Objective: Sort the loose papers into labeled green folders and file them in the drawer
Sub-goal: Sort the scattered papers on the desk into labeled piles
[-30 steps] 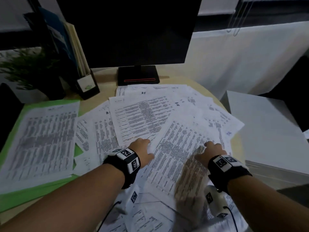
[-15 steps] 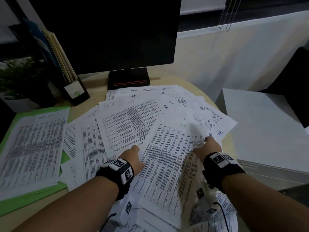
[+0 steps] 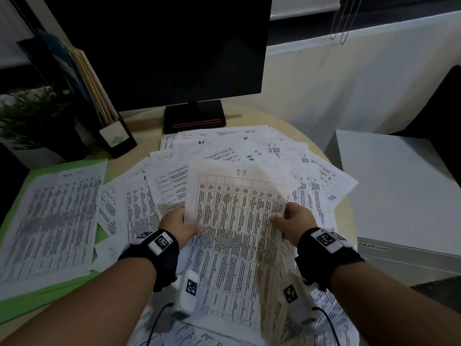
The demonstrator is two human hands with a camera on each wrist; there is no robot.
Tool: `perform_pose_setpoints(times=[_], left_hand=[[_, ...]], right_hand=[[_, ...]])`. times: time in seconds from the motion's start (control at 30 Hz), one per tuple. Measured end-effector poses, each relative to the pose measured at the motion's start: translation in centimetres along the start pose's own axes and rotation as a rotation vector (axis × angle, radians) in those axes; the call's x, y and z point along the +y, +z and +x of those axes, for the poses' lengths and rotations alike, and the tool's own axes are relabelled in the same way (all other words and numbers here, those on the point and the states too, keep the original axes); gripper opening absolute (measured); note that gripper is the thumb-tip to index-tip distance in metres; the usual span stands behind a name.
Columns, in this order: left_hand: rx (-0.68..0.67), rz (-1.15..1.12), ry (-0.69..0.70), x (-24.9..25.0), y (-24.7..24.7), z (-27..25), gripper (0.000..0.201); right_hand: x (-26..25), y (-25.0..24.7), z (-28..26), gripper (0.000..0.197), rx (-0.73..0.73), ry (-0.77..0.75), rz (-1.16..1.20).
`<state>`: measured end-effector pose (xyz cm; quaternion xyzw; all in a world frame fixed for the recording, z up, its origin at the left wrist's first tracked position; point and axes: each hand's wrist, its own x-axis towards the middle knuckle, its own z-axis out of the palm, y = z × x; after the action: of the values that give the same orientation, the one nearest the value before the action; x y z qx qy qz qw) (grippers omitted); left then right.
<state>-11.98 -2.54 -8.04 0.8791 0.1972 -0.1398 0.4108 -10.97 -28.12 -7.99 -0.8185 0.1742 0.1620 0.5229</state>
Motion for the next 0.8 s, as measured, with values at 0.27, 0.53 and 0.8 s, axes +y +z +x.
perform_pose_setpoints(times=[0.27, 0.53, 0.8], left_hand=[[-0.038, 0.173, 0.05, -0.5, -0.2, 1.1, 0.04], [-0.248, 0.905, 0.093, 1.2, -0.3, 3.6, 0.073], [-0.209, 0.833, 0.314, 6.2, 0.2, 4.3, 0.039]], right_hand=[[0.3, -1.2, 1.9, 0.014, 0.024, 0.214, -0.101], [-0.3, -3.2, 1.4, 0.067, 0.195, 0.171, -0.608], [-1.1, 0.3, 0.9, 0.079, -0.329, -0.202, -1.124]])
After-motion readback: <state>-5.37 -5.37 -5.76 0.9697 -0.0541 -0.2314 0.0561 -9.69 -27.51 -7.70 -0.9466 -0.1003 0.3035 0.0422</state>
